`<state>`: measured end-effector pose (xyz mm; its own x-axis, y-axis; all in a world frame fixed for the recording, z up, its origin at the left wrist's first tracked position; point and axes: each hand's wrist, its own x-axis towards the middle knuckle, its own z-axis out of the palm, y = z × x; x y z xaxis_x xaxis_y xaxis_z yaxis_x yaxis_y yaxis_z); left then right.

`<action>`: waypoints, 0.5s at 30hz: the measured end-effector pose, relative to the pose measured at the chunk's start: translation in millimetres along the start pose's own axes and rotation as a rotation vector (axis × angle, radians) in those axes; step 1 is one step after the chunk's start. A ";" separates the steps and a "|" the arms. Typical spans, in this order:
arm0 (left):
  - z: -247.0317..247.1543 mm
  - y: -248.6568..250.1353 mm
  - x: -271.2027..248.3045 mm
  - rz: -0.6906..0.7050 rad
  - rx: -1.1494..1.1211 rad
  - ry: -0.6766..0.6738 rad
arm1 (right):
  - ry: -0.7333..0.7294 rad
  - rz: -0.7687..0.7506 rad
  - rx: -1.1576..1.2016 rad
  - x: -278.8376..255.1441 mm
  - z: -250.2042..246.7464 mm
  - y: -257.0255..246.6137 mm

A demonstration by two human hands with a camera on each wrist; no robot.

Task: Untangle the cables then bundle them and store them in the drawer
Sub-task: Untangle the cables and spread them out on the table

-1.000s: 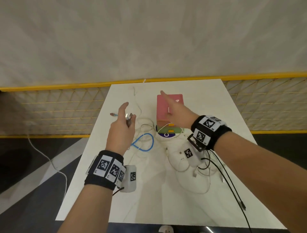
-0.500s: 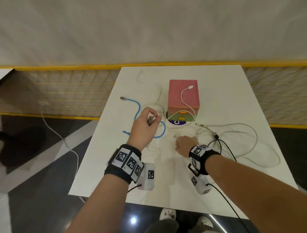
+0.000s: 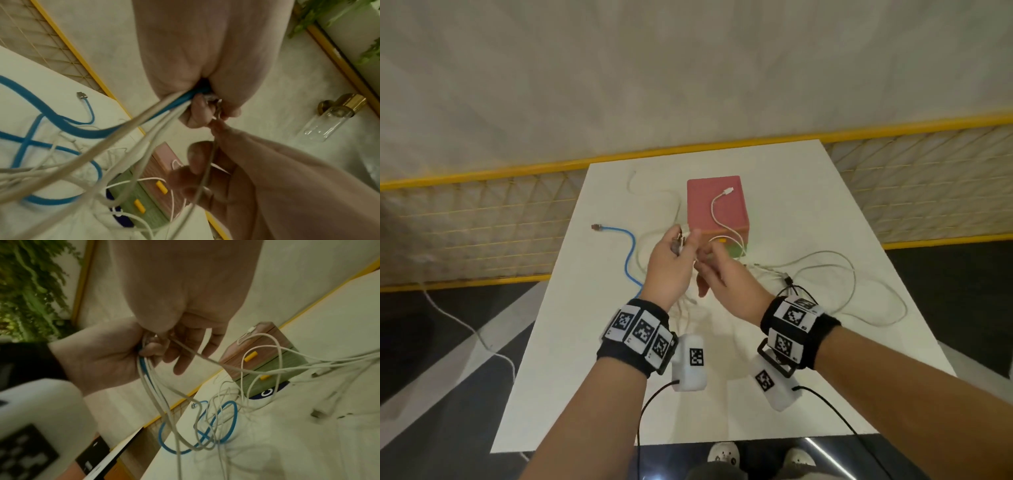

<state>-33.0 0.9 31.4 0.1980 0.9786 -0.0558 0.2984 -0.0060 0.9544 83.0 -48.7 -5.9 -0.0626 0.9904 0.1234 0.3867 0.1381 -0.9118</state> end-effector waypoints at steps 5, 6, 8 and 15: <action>-1.8 26.5 4.5 0.139 -0.295 0.079 | -0.061 0.036 -0.065 -20.6 -17.5 16.9; -0.1 28.4 4.1 0.166 -0.298 0.067 | -0.063 0.028 -0.067 -23.4 -19.1 17.9; 3.0 33.1 1.5 0.201 -0.315 0.044 | -0.069 0.012 -0.074 -27.3 -20.9 17.3; -40.2 62.1 12.2 0.240 -0.510 0.213 | -0.124 0.197 -0.238 -50.2 -49.9 53.2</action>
<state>-49.6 20.7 101.8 -0.0028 0.9820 0.1887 -0.2270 -0.1844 0.9563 152.6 -90.5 -41.0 -0.0715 0.9916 -0.1080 0.6053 -0.0429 -0.7948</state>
